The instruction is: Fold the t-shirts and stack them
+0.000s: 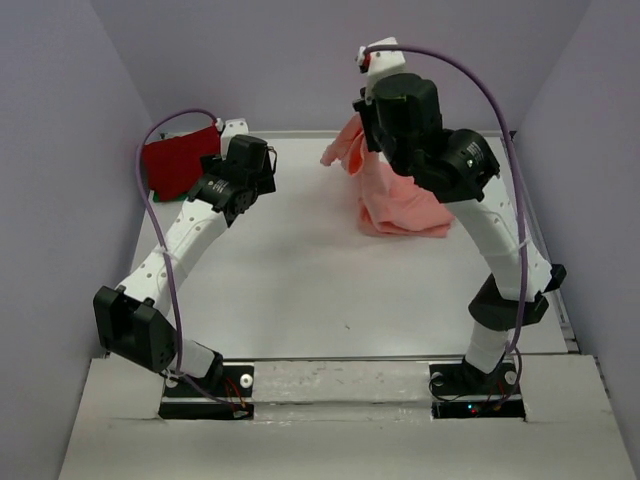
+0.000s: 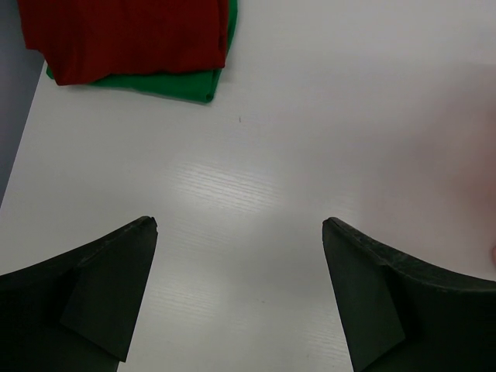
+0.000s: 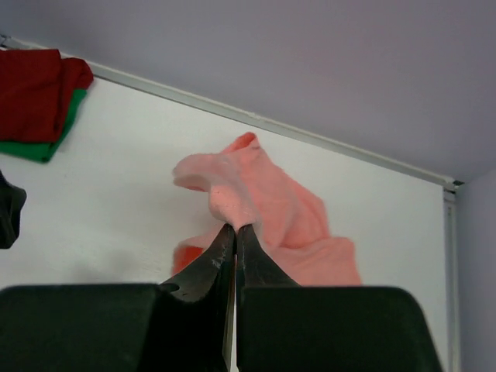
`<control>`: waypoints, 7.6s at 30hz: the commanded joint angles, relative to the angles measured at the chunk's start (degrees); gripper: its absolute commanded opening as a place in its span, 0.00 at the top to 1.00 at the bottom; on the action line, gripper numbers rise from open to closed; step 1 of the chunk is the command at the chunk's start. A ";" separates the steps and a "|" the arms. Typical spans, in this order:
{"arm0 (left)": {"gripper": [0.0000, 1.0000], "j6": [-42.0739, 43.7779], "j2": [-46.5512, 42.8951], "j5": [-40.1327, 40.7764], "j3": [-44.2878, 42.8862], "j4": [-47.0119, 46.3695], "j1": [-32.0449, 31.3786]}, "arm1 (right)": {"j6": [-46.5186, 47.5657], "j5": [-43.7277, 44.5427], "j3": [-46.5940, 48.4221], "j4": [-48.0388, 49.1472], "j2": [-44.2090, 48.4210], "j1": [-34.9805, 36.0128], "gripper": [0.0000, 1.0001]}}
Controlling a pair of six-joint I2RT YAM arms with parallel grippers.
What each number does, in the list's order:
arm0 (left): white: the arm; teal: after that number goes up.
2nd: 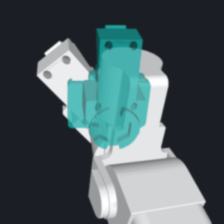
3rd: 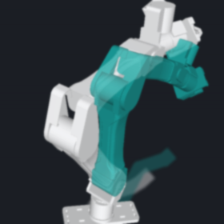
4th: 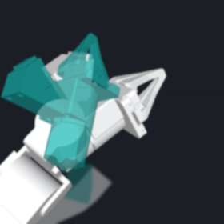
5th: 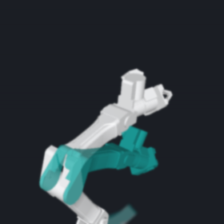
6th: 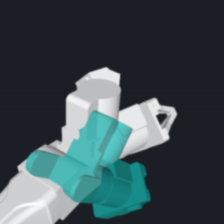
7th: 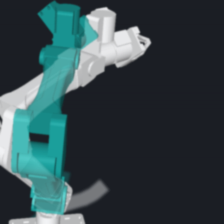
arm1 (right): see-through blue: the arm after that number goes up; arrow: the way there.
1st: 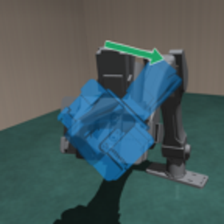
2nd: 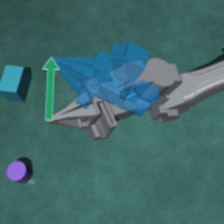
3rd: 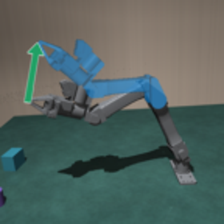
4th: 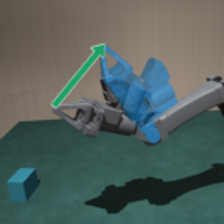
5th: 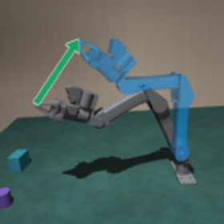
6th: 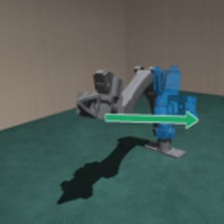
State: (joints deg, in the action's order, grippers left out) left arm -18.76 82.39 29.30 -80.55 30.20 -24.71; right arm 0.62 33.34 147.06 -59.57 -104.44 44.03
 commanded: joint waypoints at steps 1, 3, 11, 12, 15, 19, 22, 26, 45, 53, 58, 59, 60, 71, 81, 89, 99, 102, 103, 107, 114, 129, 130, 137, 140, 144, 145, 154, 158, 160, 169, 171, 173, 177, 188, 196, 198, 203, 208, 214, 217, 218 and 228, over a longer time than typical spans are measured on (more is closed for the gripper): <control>0.01 -2.76 -4.43 6.01 1.80 -0.84 -0.51 | 12.43 27.27 0.66 8.56 4.07 17.26 1.00; 0.01 -2.86 -5.39 7.35 1.98 -0.66 -0.51 | 21.17 39.75 -0.63 17.47 3.28 21.52 1.00; 0.01 -2.95 -5.66 7.62 2.07 0.22 -0.52 | 85.36 46.55 -18.21 96.09 4.44 25.93 1.00; 0.01 -2.77 -5.66 7.27 1.98 0.21 -0.52 | 90.03 46.20 -18.30 101.35 3.55 25.93 1.00; 0.01 -2.68 -4.96 7.26 1.89 0.22 -0.52 | 90.79 44.88 -20.32 103.25 4.16 24.19 1.00; 0.01 -2.59 -4.61 6.82 1.63 0.21 -0.51 | 79.53 42.25 -25.68 94.11 7.32 19.95 1.00; 0.01 -2.16 -4.87 7.00 1.54 -0.22 -0.43 | 28.02 26.31 -11.65 31.05 8.21 12.27 1.00; 0.01 -1.89 -4.43 7.26 1.54 -0.31 -0.51 | 6.94 -0.63 -11.43 16.32 8.64 -4.00 1.00; 0.01 -2.33 -1.62 7.96 -0.14 1.53 -0.52 | 55.93 23.07 -2.13 51.95 7.50 18.61 1.00; 0.01 -2.59 -1.88 9.73 -0.13 1.88 -0.52 | 65.92 19.31 2.70 62.66 2.06 23.64 1.00; 0.01 -2.42 -1.80 9.81 -0.48 2.06 -0.52 | 57.57 15.27 2.80 53.43 2.14 22.33 1.00; 0.01 -2.33 -1.71 9.90 -0.57 2.15 -0.52 | 57.30 15.52 1.57 53.33 2.57 22.33 1.00; 0.01 -2.42 -1.36 10.07 -0.57 2.15 -0.52 | 57.12 16.05 1.04 53.16 2.84 20.93 1.00; 0.01 -1.72 1.28 9.55 -2.76 2.23 -0.60 | 21.89 -6.27 -19.34 31.81 6.29 -23.97 1.00; 0.01 0.83 0.67 8.24 -2.33 1.45 -0.52 | 15.03 -7.42 -23.48 26.96 -5.06 -31.02 1.00; 0.01 0.92 0.93 8.05 -2.50 1.98 -0.60 | 11.69 -10.56 -22.88 24.77 -6.13 -32.34 1.00; 0.01 -3.20 0.50 13.22 -3.21 4.52 -0.52 | 33.01 11.02 -4.96 32.30 -1.21 0.50 1.00; 0.01 -4.08 -2.14 15.25 -2.68 3.82 -0.52 | 50.13 19.11 -5.11 47.30 1.51 14.82 1.00; 0.01 -4.44 -4.23 16.31 -2.33 3.73 -0.52 | 55.31 20.78 -5.47 51.88 2.05 18.34 1.00; 0.01 -5.41 -8.64 20.53 -1.80 2.33 -0.08 | 74.68 25.01 -5.12 71.34 2.58 29.09 1.00; 0.01 -5.84 -4.96 21.50 -7.25 6.45 1.59 | 76.81 24.23 -6.35 74.33 3.45 29.19 1.00; 0.01 -1.10 4.28 20.01 -26.23 9.71 18.37 | 71.89 22.20 -9.25 70.29 5.92 23.47 1.00; 0.01 -0.66 3.66 20.09 -26.67 9.71 19.25 | 71.71 22.12 -9.16 70.12 5.74 23.47 1.00; 0.01 1.19 -3.72 20.18 -21.93 6.89 21.55 | 69.77 21.24 -5.66 66.25 0.57 28.12 1.00; 0.01 1.54 -4.08 19.66 -21.40 6.81 21.72 | 72.49 21.41 -4.25 68.53 -1.37 32.15 1.00; 0.01 1.80 -4.43 19.57 -20.70 6.46 21.98 | 75.57 21.41 -4.24 71.69 -2.43 36.38 1.00; 0.01 1.98 -4.87 19.57 -19.74 6.11 21.98 | 76.19 21.41 -4.33 72.48 -2.78 37.26 1.00; 0.01 2.15 -4.70 19.48 -17.97 5.22 21.90 | 78.65 20.62 -5.65 75.22 -1.64 42.54 1.00; 0.01 2.24 -3.82 18.96 -18.50 5.22 21.90 | 78.74 20.27 -7.39 74.95 -0.33 41.58 1.00; 0.01 2.07 -3.03 18.17 -19.20 5.66 21.90 | 77.61 20.62 -10.03 74.08 1.68 34.16 1.00; 0.01 2.50 -2.59 16.23 -18.85 4.79 21.63 | 30.24 3.60 -22.42 38.66 7.58 -17.54 1.00; 0.01 2.50 -2.15 15.79 -19.29 4.87 21.46 | 25.34 -2.37 -24.11 35.42 7.68 -23.00 1.00; 0.01 2.68 -1.53 15.61 -19.82 5.14 20.93 | 22.25 -6.51 -24.80 32.95 6.80 -27.31 1.00; 0.01 2.86 -1.35 15.79 -19.73 5.05 20.49 | 17.93 -9.87 -24.37 26.81 2.68 -27.33 1.00; 0.01 4.08 -2.59 13.25 -16.04 3.29 18.38 | 16.61 -5.66 -24.72 24.68 -1.55 -25.31 0.00; 0.01 5.84 -1.62 12.63 -15.42 2.59 15.66 | 15.73 -5.48 -31.83 28.10 -0.41 -25.92 0.09; 0.01 5.93 -1.71 12.19 -15.34 2.33 15.57 | 14.50 -5.74 -34.20 28.81 -1.89 -26.80 0.09; 0.01 5.76 -2.23 11.13 -14.02 1.80 14.43 | 7.30 -16.80 -37.63 28.46 -5.42 -30.75 0.49; 0.01 5.58 -1.62 10.78 -14.80 2.23 13.11 | 0.35 -28.77 -38.52 26.62 -9.81 -30.76 0.57; 0.01 5.49 -1.18 10.95 -14.98 2.06 12.58 | -0.45 -32.90 -41.59 26.08 -13.33 -30.24 0.55; 0.01 5.40 -0.83 10.78 -14.72 1.80 12.49 | -2.21 -32.12 -43.96 26.17 -14.12 -26.99 0.53; 0.01 5.40 -0.57 10.78 -14.89 1.97 12.49 | -2.29 -31.42 -44.40 26.17 -14.47 -25.07 0.52; 0.01 5.58 -1.09 10.78 -14.98 2.06 12.32 | -3.78 -31.31 -45.11 28.11 -18.95 -27.23 0.54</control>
State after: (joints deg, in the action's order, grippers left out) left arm -13.91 81.95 39.55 -95.09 33.63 -12.03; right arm -1.65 3.03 101.03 -33.91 -122.52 20.43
